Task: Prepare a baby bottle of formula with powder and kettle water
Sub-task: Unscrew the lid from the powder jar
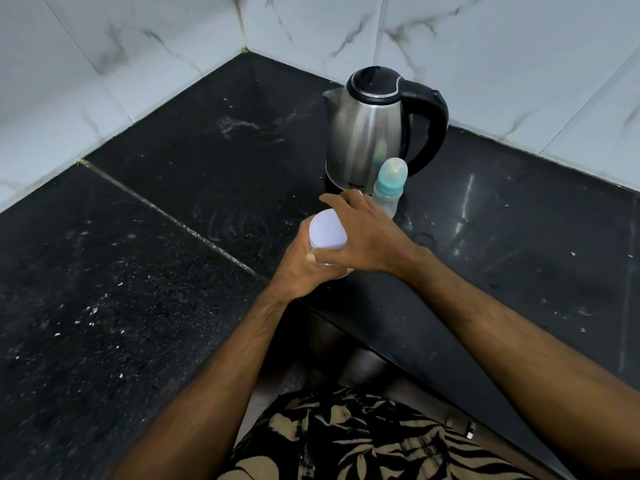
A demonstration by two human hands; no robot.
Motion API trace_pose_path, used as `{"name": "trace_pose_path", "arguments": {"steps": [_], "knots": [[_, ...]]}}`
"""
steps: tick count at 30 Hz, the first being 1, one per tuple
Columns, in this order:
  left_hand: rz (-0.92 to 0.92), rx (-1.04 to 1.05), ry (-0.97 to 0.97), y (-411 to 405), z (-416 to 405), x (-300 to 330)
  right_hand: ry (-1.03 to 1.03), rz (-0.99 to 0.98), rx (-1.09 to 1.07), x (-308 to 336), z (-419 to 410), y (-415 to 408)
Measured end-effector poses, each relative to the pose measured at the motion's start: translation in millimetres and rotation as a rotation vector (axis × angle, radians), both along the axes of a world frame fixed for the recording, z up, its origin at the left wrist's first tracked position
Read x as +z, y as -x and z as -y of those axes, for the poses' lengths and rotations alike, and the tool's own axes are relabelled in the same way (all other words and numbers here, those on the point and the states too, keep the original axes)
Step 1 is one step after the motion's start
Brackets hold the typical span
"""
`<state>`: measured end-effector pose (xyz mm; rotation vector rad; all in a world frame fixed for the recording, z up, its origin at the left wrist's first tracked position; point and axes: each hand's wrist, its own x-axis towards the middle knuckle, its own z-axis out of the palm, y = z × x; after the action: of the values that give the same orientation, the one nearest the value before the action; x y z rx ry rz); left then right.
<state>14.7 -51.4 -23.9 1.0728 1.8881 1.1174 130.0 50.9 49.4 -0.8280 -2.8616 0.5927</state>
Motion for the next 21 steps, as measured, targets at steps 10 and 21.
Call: {"name": "trace_pose_path", "arguments": {"steps": [10, 21], "knots": [[0.02, 0.014, -0.016, -2.6, -3.4, 1.9, 0.123, 0.015, 0.08, -0.1, 0.9, -2.9], [0.022, 0.01, -0.004, 0.1, -6.8, -5.2, 0.089, -0.011, 0.101, 0.4, 2.6, -1.4]]}}
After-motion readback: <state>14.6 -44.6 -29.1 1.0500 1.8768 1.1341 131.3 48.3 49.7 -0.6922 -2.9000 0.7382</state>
